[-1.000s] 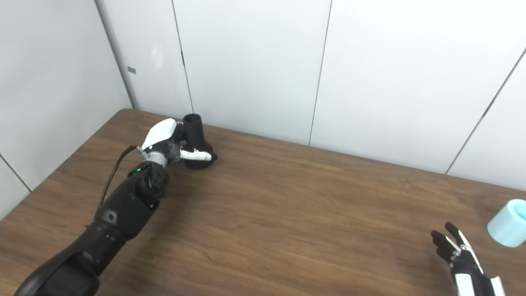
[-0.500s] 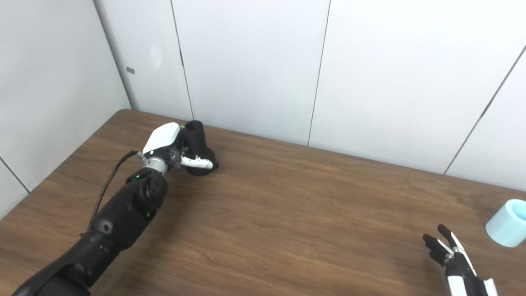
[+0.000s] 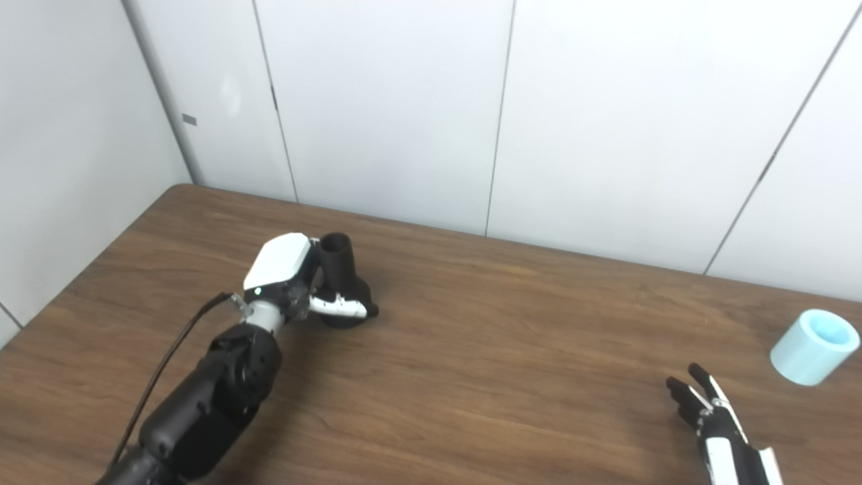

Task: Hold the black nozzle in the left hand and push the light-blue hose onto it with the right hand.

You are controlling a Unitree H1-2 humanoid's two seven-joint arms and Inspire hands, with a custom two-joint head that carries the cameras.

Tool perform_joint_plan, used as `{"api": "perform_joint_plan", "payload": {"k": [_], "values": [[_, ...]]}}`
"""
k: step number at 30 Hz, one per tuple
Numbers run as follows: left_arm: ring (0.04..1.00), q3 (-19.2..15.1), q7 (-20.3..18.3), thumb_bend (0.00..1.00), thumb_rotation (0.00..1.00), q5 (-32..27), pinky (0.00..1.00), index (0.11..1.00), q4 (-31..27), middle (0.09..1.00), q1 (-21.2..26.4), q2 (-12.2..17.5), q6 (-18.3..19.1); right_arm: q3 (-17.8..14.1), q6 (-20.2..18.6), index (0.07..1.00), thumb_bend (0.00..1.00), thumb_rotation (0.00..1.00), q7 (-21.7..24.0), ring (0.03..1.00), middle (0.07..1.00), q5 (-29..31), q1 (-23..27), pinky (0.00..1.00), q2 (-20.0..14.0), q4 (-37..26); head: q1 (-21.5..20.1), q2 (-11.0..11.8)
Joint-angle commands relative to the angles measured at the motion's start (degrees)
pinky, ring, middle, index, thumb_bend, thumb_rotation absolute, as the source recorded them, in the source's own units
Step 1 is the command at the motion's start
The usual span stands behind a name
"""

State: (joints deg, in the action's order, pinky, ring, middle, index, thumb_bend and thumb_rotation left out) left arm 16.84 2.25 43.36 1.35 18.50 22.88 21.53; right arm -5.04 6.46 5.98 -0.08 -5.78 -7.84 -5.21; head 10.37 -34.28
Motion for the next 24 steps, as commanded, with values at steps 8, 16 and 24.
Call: {"api": "perform_joint_plan", "payload": {"k": [8,16,24], "values": [[0.682,2.65,-1.21,0.52,0.00,4.69,1.00,0.497,-7.87,0.482,-5.86,-4.11,-0.56,1.98,-1.21,0.919,0.43,1.00,-1.88,0.835,0.823,-1.53,-1.89,0.80,1.45,0.49,-3.95,-1.29],[0.675,5.41,-2.96,0.52,0.00,6.98,1.00,0.507,-10.41,0.463,-8.33,-7.67,-2.61,2.30,-2.73,0.916,0.44,1.00,-3.05,0.832,0.815,-1.60,-1.13,0.79,2.93,0.24,-7.61,-1.55],[0.671,9.18,-4.96,0.52,0.00,8.02,0.93,0.509,-12.18,0.453,-10.11,-10.95,-5.23,1.12,-5.52,0.887,0.46,0.77,-6.40,0.841,0.817,-2.41,-0.02,0.80,4.08,-3.60,-11.00,-2.47]]}}
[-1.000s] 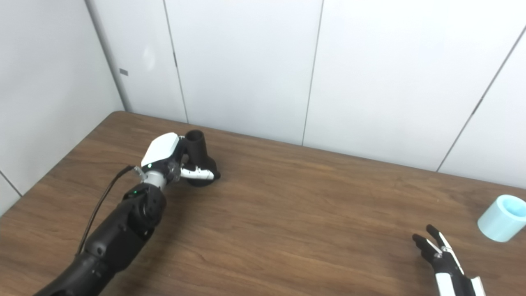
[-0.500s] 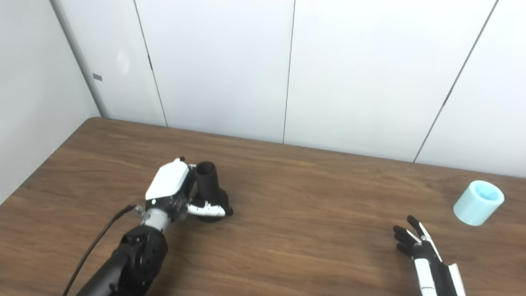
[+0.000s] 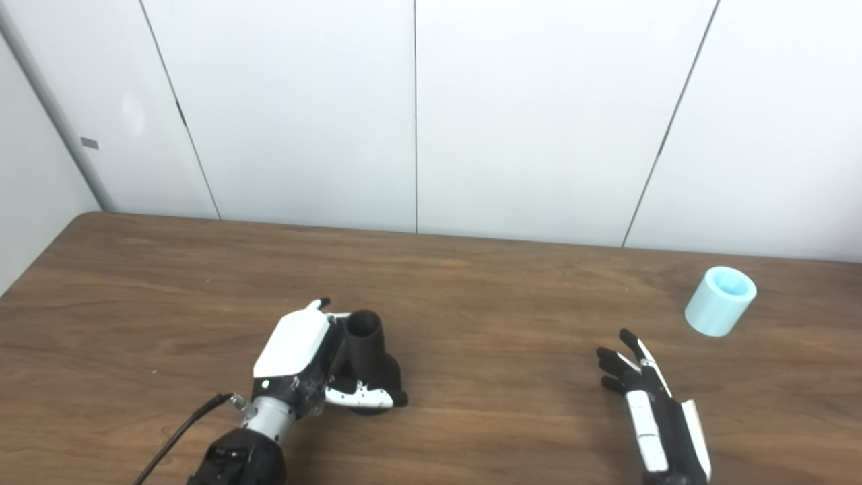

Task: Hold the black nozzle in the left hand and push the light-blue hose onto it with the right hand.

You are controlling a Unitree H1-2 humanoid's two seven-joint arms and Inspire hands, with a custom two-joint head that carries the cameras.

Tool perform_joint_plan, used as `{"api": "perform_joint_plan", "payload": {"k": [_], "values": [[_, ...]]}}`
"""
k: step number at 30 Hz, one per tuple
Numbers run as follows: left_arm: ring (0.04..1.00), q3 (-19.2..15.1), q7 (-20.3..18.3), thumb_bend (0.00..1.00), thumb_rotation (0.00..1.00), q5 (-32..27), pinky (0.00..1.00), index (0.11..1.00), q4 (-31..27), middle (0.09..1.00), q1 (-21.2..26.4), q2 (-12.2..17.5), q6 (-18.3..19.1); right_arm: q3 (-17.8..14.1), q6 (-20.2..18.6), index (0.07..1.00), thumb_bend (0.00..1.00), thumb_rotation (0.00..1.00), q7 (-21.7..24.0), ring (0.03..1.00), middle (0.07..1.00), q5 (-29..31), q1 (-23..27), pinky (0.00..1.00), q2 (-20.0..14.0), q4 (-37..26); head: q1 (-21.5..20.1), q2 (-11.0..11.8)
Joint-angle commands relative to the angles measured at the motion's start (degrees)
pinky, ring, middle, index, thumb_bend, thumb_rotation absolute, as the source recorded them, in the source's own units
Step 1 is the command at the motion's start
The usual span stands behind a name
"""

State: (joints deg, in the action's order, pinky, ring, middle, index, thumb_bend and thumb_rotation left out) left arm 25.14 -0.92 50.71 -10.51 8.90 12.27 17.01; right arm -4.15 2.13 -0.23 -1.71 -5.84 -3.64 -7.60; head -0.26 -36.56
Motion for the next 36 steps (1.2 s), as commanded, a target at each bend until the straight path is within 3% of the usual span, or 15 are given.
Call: {"api": "perform_joint_plan", "payload": {"k": [1,4,7,9,11,17,22,26,29,33,36], "values": [[0.666,1.43,-1.99,0.52,0.00,0.68,0.93,0.512,-0.56,0.447,-0.73,-0.82,-1.15,0.29,-1.16,0.869,0.50,0.67,-0.67,0.829,0.818,-2.44,0.11,0.76,-0.63,-1.97,-0.76,-0.15],[0.658,2.76,-2.01,0.52,0.00,1.43,0.92,0.515,-0.86,0.438,-1.35,-2.06,-2.05,0.37,-0.43,0.827,0.54,0.41,-1.52,0.825,0.825,-6.24,0.21,0.76,-2.03,-3.75,-1.87,0.07],[0.648,3.95,-1.47,0.52,0.00,3.04,0.92,0.517,-0.51,0.441,-1.93,-3.25,-3.49,-1.03,-1.29,0.794,0.61,0.17,-1.40,0.810,0.803,-3.71,0.22,0.76,-2.57,-5.82,-2.96,0.00],[0.648,4.13,-1.55,0.52,0.00,3.40,0.92,0.519,-0.17,0.440,-2.13,-3.55,-4.18,-1.52,-2.19,0.796,0.62,0.12,-1.44,0.810,0.803,-3.68,0.20,0.76,-2.94,-6.84,-3.99,-0.19],[0.651,4.18,-1.83,0.52,0.00,2.98,0.92,0.525,0.37,0.437,-2.21,-3.72,-5.12,-1.85,-3.24,0.792,0.65,0.15,-1.81,0.803,0.804,-5.81,0.19,0.75,-3.89,-8.23,-4.76,-0.23],[0.661,3.08,-1.87,0.52,0.00,1.57,0.89,0.518,2.66,0.446,-2.28,-3.97,-6.78,-2.81,0.37,0.762,0.75,0.20,-2.76,0.812,0.801,-10.95,2.27,0.80,-8.77,-6.63,-6.53,-0.34],[0.668,2.16,-1.98,0.52,0.00,1.33,0.88,0.511,2.89,0.449,-2.52,-3.47,-7.19,-3.39,-3.09,0.750,0.78,0.16,-1.78,0.784,0.789,-10.96,5.15,0.71,-10.42,-10.18,-7.72,-0.77],[0.671,1.98,-2.31,0.52,0.00,1.99,0.85,0.510,2.73,0.450,-2.62,-3.19,-7.21,-4.00,-2.96,0.779,0.81,0.17,-0.66,0.798,0.803,-12.45,7.11,0.74,-13.36,-11.64,-8.43,-0.92],[0.668,2.03,-3.09,0.52,0.00,2.28,0.84,0.508,2.48,0.452,-2.59,-3.16,-6.84,-4.72,-2.97,0.785,0.83,0.17,-0.39,0.800,0.807,-16.27,9.05,0.73,-16.87,-11.51,-9.05,-1.01],[0.658,1.92,-3.07,0.52,0.00,2.19,0.82,0.508,2.88,0.447,-2.40,-3.21,-7.09,-4.89,-7.94,0.797,0.86,0.22,0.04,0.763,0.803,-22.63,12.00,0.72,-20.37,-11.12,-9.97,-1.17],[0.664,1.81,-2.89,0.52,0.00,2.20,0.83,0.510,3.35,0.445,-2.18,-3.19,-7.32,-3.53,-6.65,0.800,0.88,0.18,-0.82,0.792,0.817,-27.70,14.58,0.70,-23.57,-7.03,-11.69,-1.01]]}}
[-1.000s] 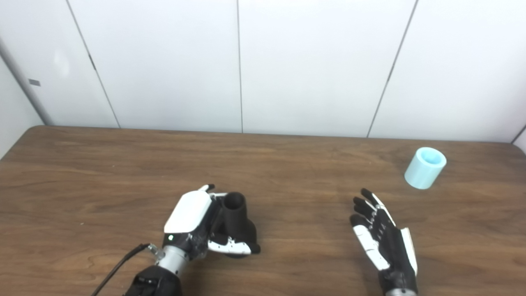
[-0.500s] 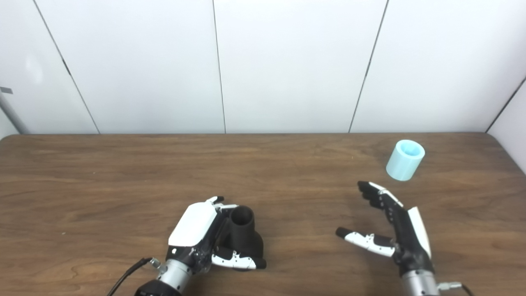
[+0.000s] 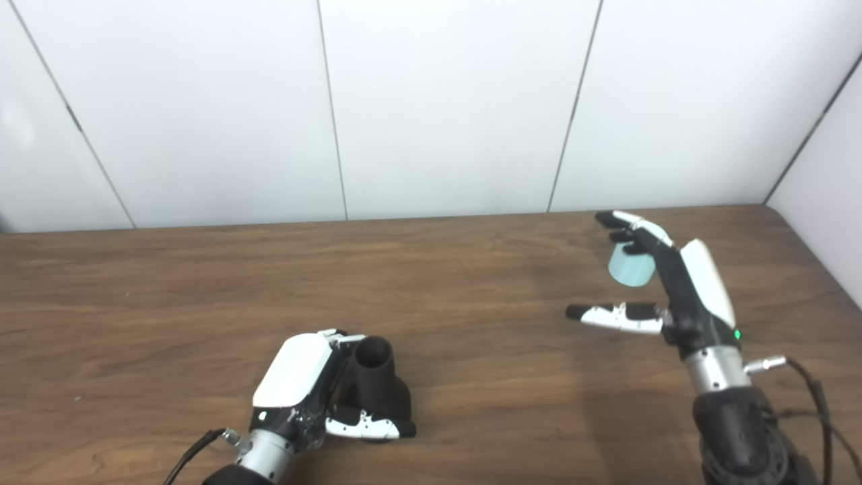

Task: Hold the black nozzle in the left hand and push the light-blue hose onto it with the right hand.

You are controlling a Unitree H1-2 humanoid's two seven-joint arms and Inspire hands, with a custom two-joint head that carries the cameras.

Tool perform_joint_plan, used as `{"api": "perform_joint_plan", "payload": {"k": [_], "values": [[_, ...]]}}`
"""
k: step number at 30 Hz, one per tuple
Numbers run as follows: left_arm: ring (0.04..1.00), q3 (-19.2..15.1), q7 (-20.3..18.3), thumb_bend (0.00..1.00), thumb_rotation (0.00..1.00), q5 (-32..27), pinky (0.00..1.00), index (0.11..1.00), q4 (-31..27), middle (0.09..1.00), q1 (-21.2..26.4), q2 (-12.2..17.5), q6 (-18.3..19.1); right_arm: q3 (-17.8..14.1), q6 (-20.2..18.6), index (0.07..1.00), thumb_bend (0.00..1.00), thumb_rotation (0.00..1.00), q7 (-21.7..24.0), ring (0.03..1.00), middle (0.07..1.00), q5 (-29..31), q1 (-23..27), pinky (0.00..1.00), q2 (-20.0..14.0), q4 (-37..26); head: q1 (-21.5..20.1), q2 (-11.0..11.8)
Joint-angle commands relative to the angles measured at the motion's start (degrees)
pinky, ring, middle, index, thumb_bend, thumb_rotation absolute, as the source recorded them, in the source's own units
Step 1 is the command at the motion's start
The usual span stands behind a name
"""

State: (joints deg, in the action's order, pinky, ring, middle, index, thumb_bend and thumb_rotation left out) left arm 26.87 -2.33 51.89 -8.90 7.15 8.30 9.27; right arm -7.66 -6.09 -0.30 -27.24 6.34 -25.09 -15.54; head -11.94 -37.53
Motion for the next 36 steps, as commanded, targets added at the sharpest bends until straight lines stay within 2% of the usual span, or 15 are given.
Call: {"api": "perform_joint_plan", "payload": {"k": [1,3,5,10,15,20,24,33,36], "values": [[0.665,0.12,-1.45,0.52,0.00,1.16,0.83,0.512,1.84,0.442,-0.35,0.87,0.32,0.52,2.75,0.797,0.88,0.16,-1.66,0.798,0.818,-3.77,3.55,0.68,-3.15,3.27,-0.79,0.05],[0.660,0.16,-1.28,0.52,0.00,1.36,0.83,0.517,2.18,0.434,-0.18,1.05,0.01,1.27,3.39,0.781,0.90,0.17,-2.69,0.811,0.813,-5.98,5.16,0.69,-4.15,6.24,-2.10,0.32],[0.651,0.18,-0.85,0.52,0.00,1.44,0.82,0.519,2.66,0.432,-0.10,1.32,-0.75,2.54,1.51,0.781,0.90,0.18,-2.38,0.852,0.824,-9.57,6.97,0.79,-5.09,7.90,-2.92,0.92],[0.641,0.11,-0.06,0.52,0.00,1.28,0.81,0.513,3.98,0.428,-0.20,1.48,-1.67,5.68,-4.66,0.819,0.89,0.14,2.84,0.950,0.883,-15.72,11.18,0.91,-7.16,8.93,-4.95,2.28],[0.628,0.13,-0.04,0.52,0.00,1.32,0.80,0.509,3.88,0.447,-0.66,1.81,-2.32,8.24,-8.25,0.861,0.88,0.13,8.08,0.995,0.920,-19.60,15.15,0.99,-10.43,11.99,-5.81,1.66],[0.624,-0.39,0.26,0.52,0.00,0.87,0.79,0.508,3.19,0.435,-1.07,2.29,-3.31,10.35,-10.12,0.866,0.89,0.14,11.56,1.000,0.925,-20.31,19.07,0.96,-12.62,16.91,-7.73,1.35],[0.626,-0.73,0.45,0.52,0.00,0.51,0.79,0.510,2.79,0.420,-1.49,2.62,-3.91,12.54,-10.58,0.858,0.90,0.14,12.02,0.989,0.910,-21.66,21.75,0.94,-13.64,21.64,-8.21,1.05],[0.618,-1.33,0.13,0.52,0.00,0.54,0.79,0.515,2.49,0.429,-1.81,2.69,-4.94,17.46,-12.04,0.854,0.89,0.17,15.08,0.977,0.891,-23.45,28.52,0.96,-15.25,31.67,-8.72,0.90],[0.618,-1.17,0.07,0.52,0.00,1.14,0.79,0.511,2.37,0.432,-1.83,2.59,-4.78,18.41,-12.10,0.855,0.89,0.19,16.03,0.962,0.883,-23.04,30.33,0.92,-15.56,34.42,-8.44,0.73]]}}
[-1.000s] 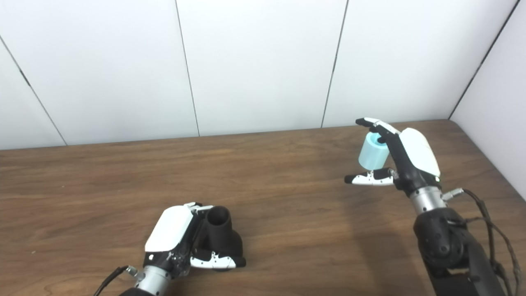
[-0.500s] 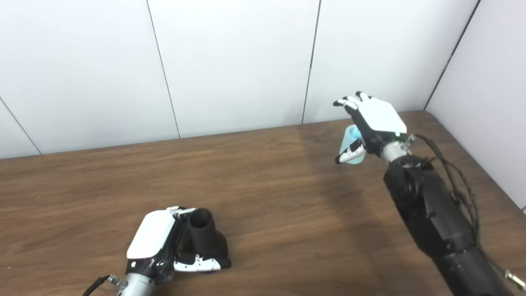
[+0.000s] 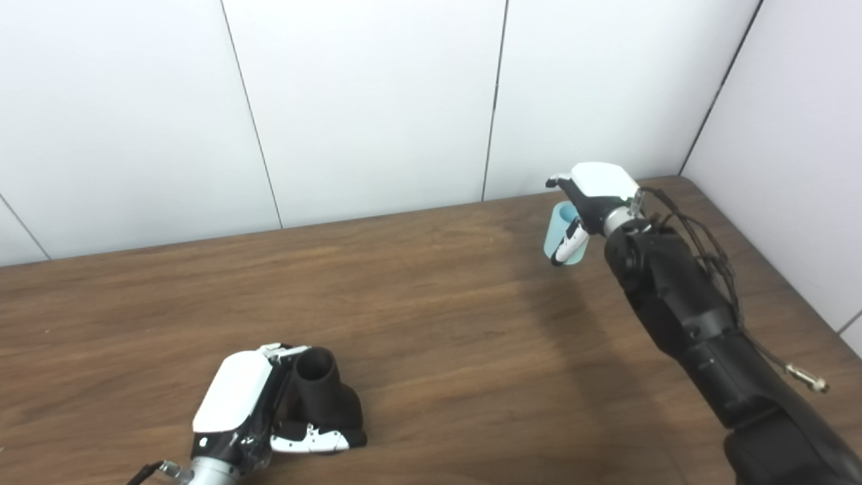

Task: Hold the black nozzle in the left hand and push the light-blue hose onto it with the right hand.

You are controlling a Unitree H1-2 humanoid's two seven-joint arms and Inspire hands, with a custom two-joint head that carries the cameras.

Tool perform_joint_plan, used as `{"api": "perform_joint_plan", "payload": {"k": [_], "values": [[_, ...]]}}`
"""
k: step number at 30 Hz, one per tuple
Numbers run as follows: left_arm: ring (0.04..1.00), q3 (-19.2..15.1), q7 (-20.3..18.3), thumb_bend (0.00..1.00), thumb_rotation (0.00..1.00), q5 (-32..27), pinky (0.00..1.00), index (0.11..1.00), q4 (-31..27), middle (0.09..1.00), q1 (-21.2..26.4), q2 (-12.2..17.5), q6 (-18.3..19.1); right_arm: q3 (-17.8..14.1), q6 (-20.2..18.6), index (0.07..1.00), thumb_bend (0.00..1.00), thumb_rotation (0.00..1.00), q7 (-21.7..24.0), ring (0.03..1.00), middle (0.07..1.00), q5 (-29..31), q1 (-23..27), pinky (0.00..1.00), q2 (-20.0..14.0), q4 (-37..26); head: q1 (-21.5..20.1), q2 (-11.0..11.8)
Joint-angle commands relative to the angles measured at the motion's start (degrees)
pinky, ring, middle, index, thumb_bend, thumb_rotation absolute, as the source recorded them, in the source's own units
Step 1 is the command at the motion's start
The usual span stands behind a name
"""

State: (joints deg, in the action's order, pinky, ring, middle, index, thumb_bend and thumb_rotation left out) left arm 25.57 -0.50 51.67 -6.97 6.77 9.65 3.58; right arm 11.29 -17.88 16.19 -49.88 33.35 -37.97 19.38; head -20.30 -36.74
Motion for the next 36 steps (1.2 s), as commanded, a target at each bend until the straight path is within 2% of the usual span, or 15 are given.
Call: {"api": "perform_joint_plan", "payload": {"k": [1,4,6,9,15,20,25,36], "values": [[0.617,0.21,-1.70,0.52,0.00,1.60,0.79,0.511,0.45,0.432,-1.42,1.20,0.93,-0.38,-0.17,0.853,0.89,0.18,-0.46,0.952,0.878,-0.03,3.74,0.91,-2.69,0.26,0.05,-0.12],[0.613,0.30,-1.64,0.52,0.00,1.68,0.79,0.508,0.52,0.438,-1.39,1.19,0.81,-1.19,0.18,0.839,0.90,0.16,-1.26,0.893,0.857,2.05,4.10,0.80,-2.07,1.31,0.03,-0.25],[0.615,0.33,-1.69,0.52,0.00,1.64,0.79,0.509,0.61,0.439,-1.35,1.26,0.69,-1.47,-0.13,0.827,0.92,0.13,-1.79,0.796,0.841,2.98,4.29,0.65,-1.64,2.22,-0.04,-0.39],[0.620,0.37,-1.39,0.52,0.00,1.82,0.79,0.512,0.83,0.438,-1.27,1.35,0.47,-1.01,0.05,0.812,0.90,0.13,-2.02,0.746,0.825,4.08,4.68,0.59,-1.56,4.08,-0.09,-0.63],[0.608,0.27,-1.77,0.52,0.00,1.47,0.78,0.515,0.66,0.434,-1.16,1.46,0.45,-0.79,3.15,0.750,0.87,0.12,-3.78,0.696,0.749,6.95,5.17,0.59,-1.83,8.09,-0.22,-1.04],[0.613,0.06,-1.56,0.52,0.00,0.98,0.79,0.517,0.84,0.433,-1.01,1.43,0.09,-0.60,2.74,0.708,0.86,0.08,-3.13,0.666,0.701,8.15,4.68,0.60,-2.24,6.97,-0.15,-1.28],[0.616,0.04,-1.85,0.52,0.00,1.09,0.79,0.516,0.59,0.440,-1.02,1.53,0.22,-0.03,3.27,0.672,0.87,0.07,-2.71,0.646,0.683,8.42,4.13,0.60,-2.87,6.31,-0.07,-1.46],[0.622,0.17,-1.65,0.52,0.00,1.53,0.81,0.515,0.77,0.450,-0.87,1.69,0.06,0.13,6.58,0.628,0.85,0.07,-3.91,0.587,0.630,9.81,3.64,0.57,-3.53,6.79,0.73,-2.13]]}}
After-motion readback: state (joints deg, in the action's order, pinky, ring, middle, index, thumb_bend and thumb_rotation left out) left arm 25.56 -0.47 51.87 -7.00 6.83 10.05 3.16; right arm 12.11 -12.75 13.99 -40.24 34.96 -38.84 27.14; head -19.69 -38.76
